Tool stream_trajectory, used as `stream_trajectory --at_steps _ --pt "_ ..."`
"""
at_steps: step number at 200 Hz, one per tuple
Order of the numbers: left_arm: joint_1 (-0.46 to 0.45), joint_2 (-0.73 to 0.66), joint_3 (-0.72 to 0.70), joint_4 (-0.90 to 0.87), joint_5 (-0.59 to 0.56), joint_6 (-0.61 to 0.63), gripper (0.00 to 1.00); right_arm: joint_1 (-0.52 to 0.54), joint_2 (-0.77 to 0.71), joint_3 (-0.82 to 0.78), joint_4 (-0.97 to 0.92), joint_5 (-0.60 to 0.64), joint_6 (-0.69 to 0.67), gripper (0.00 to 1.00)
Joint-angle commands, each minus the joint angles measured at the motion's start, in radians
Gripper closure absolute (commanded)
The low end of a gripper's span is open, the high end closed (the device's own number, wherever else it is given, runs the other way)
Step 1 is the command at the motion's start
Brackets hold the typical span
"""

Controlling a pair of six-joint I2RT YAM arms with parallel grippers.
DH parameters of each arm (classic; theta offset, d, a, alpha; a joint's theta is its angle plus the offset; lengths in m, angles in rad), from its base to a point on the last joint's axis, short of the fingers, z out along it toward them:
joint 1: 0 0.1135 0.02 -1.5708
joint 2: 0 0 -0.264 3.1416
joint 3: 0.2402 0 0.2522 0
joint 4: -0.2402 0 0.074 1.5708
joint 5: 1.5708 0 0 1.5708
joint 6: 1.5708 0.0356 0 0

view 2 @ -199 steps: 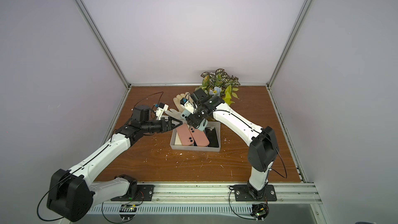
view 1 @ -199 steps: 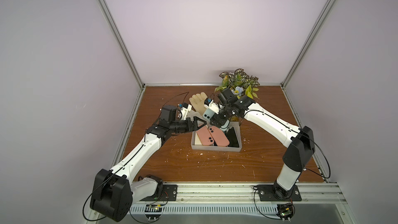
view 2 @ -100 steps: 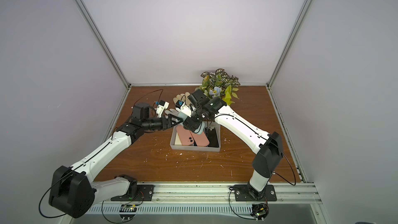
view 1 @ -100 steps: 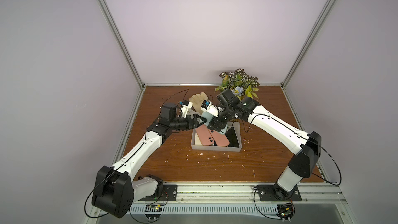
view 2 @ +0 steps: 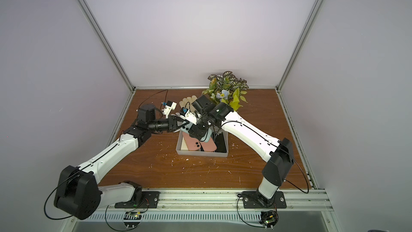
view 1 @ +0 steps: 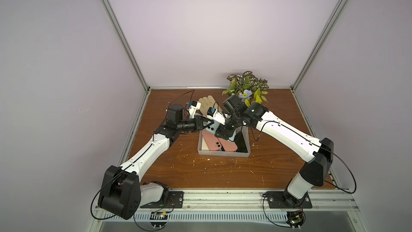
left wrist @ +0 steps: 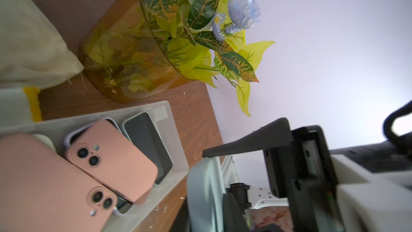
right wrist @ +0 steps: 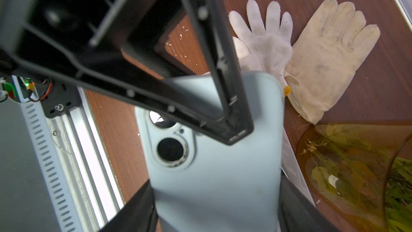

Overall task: Take the phone out of the storage box
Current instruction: Pick up the phone from the storage box.

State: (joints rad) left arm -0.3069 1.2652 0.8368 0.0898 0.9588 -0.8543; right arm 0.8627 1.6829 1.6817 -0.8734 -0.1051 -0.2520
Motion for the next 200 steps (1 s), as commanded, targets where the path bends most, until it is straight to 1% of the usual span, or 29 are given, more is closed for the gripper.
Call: stream_trajectory --at_steps 1,11,35,58,65,80,101,115,156,172,180,191,200 --pt "0.011 0.007 -0.017 0.053 0.048 -0.004 0.9 0.006 -0.01 0.012 0.027 -0.01 -0.003 0.44" --pt "0.011 0.007 -0.02 0.051 0.051 -0.007 1.0 0.006 -0.004 0.012 0.031 -0.006 -0.001 0.44" --pt "0.011 0.004 -0.019 0.045 0.06 -0.009 1.0 0.006 0.004 0.014 0.043 0.008 0.002 0.41" --pt "0.022 -0.004 -0.017 0.027 0.052 0.004 1.0 0.004 0.008 0.023 0.056 0.017 0.012 0.28" --pt "0.035 -0.009 -0.02 0.033 0.055 -0.005 1.0 0.003 0.006 0.024 0.06 0.019 0.014 0.25" --pt "0.077 -0.03 -0.039 0.08 0.065 -0.046 1.0 -0.003 -0.001 0.019 0.069 0.032 0.023 0.19" --pt "0.128 -0.062 -0.089 0.182 0.072 -0.135 1.0 -0.017 -0.025 0.013 0.08 0.045 0.034 0.1" --pt "0.143 -0.078 -0.11 0.189 0.059 -0.142 1.0 -0.035 -0.042 0.016 0.087 0.028 0.042 0.06" --pt "0.256 -0.161 -0.154 0.069 0.038 -0.083 1.0 -0.104 -0.105 0.013 0.117 -0.029 0.083 0.04" --pt "0.279 -0.2 -0.176 0.052 0.032 -0.083 1.0 -0.134 -0.133 -0.012 0.14 -0.03 0.1 0.04" --pt "0.279 -0.2 -0.189 0.067 0.062 -0.093 1.0 -0.151 -0.147 -0.028 0.152 -0.042 0.104 0.04" --pt "0.275 -0.189 -0.217 0.144 0.138 -0.145 1.0 -0.172 -0.165 -0.047 0.164 -0.049 0.109 0.04" --pt "0.267 -0.184 -0.202 0.097 0.147 -0.119 1.0 -0.184 -0.177 -0.058 0.169 -0.05 0.109 0.04"
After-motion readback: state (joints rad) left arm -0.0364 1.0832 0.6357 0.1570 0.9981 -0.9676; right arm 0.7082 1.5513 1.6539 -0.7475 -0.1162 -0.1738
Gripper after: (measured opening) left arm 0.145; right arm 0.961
